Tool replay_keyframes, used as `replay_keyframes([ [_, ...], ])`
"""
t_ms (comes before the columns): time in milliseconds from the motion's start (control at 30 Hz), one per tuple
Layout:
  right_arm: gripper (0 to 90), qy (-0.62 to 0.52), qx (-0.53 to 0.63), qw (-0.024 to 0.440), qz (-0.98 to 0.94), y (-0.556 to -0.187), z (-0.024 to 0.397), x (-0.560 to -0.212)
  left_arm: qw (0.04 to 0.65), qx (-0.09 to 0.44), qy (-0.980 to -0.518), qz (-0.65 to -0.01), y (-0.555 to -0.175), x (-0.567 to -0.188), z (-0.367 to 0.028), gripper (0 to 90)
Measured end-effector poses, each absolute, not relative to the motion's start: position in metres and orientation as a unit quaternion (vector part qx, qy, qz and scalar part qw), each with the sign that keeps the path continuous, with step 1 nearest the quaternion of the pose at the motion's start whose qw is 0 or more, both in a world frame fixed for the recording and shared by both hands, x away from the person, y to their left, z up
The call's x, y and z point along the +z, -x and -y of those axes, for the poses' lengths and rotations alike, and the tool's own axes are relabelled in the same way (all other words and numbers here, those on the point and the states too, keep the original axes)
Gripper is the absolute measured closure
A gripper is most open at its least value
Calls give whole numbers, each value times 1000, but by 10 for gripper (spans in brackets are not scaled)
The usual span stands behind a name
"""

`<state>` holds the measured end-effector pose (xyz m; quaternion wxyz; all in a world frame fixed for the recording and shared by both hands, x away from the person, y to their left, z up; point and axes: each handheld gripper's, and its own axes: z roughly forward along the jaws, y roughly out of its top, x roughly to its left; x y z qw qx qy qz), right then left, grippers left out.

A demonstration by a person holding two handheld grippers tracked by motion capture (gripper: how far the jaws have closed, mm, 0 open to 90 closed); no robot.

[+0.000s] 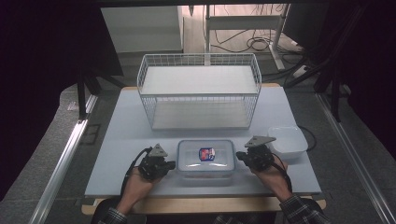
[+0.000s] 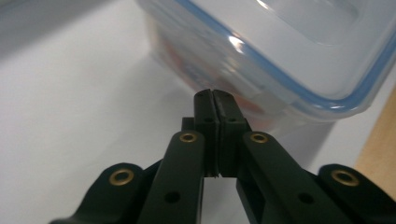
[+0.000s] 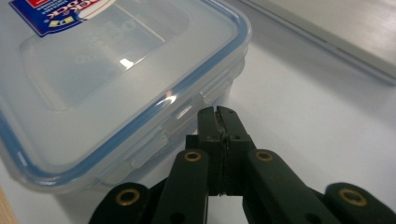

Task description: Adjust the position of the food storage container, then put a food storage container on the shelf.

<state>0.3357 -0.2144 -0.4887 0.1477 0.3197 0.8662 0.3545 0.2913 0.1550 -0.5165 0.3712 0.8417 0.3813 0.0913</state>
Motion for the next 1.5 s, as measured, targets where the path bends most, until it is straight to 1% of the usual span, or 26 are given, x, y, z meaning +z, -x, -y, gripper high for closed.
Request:
replay_keyframes([
  [33,844,-319,358,148,-865,-335,216,-487,371,103,-838,-387,-290,-515,-160,818],
  [67,831,-317,359,150,-865,-334,217,-486,371,106,-837,-388,-289,-514,-163,791],
  [133,798,-315,364,152,-863,-332,219,-484,371,113,-836,-388,-286,-514,-167,709],
  [167,798,-315,364,152,-863,-332,219,-484,371,113,-836,-388,-286,-514,-167,679],
  [200,781,-315,366,152,-863,-331,220,-483,370,120,-836,-388,-285,-513,-168,679],
  [233,734,-314,369,157,-861,-330,222,-481,369,130,-837,-383,-283,-512,-170,635],
  [433,590,-313,385,170,-851,-327,228,-475,374,130,-831,-392,-278,-512,-178,502],
  [467,590,-313,385,170,-851,-327,228,-475,374,130,-831,-392,-278,-512,-178,475],
  [500,531,-312,388,174,-850,-326,230,-474,373,129,-831,-391,-278,-512,-179,449],
  [533,531,-312,388,174,-850,-326,230,-474,375,128,-830,-393,-278,-512,-180,449],
  [567,493,-311,390,177,-849,-326,230,-473,376,128,-828,-395,-277,-512,-181,424],
  [600,435,-310,394,180,-847,-325,231,-472,377,129,-828,-395,-277,-513,-182,374],
  [667,387,-311,398,181,-844,-325,232,-472,380,135,-827,-393,-276,-513,-183,312],
  [700,387,-311,398,181,-844,-325,232,-472,381,137,-826,-392,-275,-513,-184,312],
  [733,350,-308,402,178,-844,-324,233,-472,382,142,-826,-389,-275,-514,-186,282],
  [800,322,-310,401,174,-844,-324,233,-474,382,144,-826,-389,-275,-515,-187,255],
  [867,313,-310,402,170,-845,-324,234,-474,382,146,-825,-390,-275,-515,-188,237],
  [900,282,-311,402,169,-844,-324,233,-475,383,146,-824,-390,-276,-517,-190,228],
  [1067,198,-314,418,167,-836,-325,234,-474,396,142,-818,-393,-277,-515,-192,188],
  [1100,198,-314,418,167,-836,-325,234,-474,396,142,-818,-393,-277,-515,-192,180],
  [1133,175,-317,417,165,-835,-326,234,-474,398,138,-817,-392,-277,-515,-192,180],
  [1167,138,-326,418,162,-833,-327,234,-473,404,134,-815,-393,-278,-514,-191,162],
  [1233,97,-331,420,155,-831,-328,233,-473,414,135,-809,-395,-279,-513,-191,133],
  [1300,79,-333,422,151,-830,-328,233,-473,423,138,-806,-390,-279,-511,-192,108],
  [1367,79,-331,420,151,-831,-328,232,-472,427,140,-805,-386,-280,-510,-192,81],
  [1500,60,-330,420,149,-832,-328,227,-468,424,133,-810,-383,-284,-500,-190,83],
])
